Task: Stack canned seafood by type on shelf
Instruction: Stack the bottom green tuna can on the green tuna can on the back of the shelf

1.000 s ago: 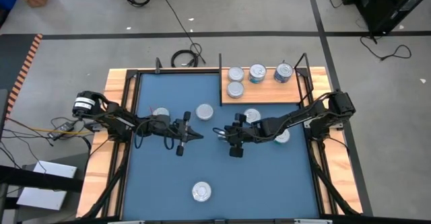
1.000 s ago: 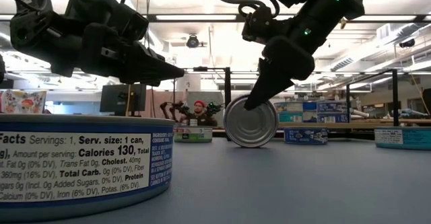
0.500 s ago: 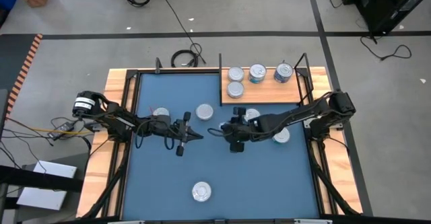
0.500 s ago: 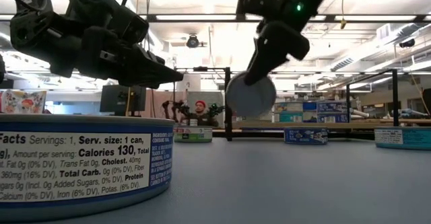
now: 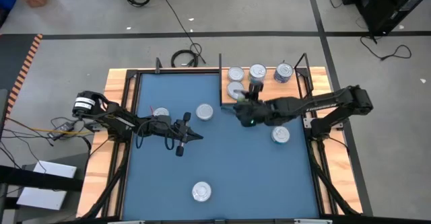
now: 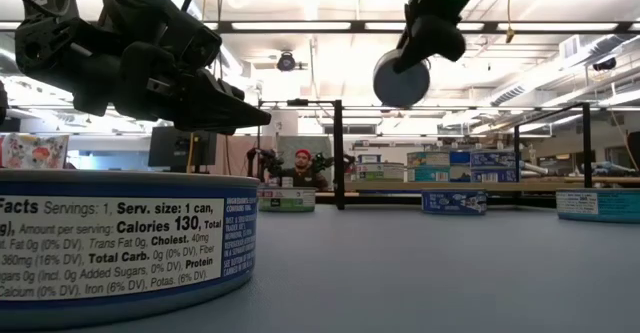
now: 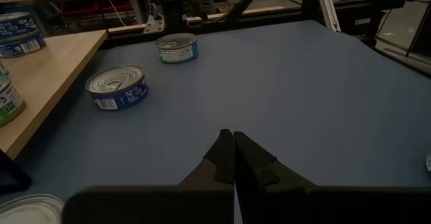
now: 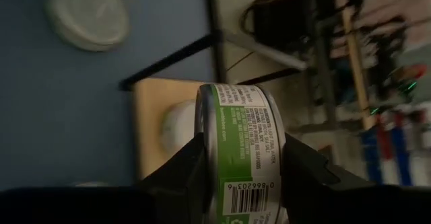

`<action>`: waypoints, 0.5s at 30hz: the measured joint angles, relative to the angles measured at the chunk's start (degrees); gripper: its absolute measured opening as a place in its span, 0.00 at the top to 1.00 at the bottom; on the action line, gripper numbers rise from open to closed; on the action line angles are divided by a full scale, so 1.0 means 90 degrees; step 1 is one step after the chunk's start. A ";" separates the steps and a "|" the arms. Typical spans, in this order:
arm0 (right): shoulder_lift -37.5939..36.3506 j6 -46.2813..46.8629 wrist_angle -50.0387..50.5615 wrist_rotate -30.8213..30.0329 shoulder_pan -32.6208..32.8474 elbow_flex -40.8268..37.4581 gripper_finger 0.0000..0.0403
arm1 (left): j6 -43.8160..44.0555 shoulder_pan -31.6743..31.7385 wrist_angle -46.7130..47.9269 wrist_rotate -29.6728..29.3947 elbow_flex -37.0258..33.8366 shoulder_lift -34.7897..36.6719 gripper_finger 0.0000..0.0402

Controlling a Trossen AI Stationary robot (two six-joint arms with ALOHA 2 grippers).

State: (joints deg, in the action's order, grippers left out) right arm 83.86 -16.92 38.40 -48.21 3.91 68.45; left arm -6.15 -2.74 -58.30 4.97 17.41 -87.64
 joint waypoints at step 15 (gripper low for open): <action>-0.0061 -0.3928 -0.4662 0.1461 -0.2743 -0.1880 0.65 | -0.0110 0.0000 -0.0040 -0.0008 0.0007 0.0000 1.00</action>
State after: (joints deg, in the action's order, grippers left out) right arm 83.31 -52.27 -3.56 -35.07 -20.78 51.53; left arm -7.15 -2.74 -58.66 4.90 17.47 -87.64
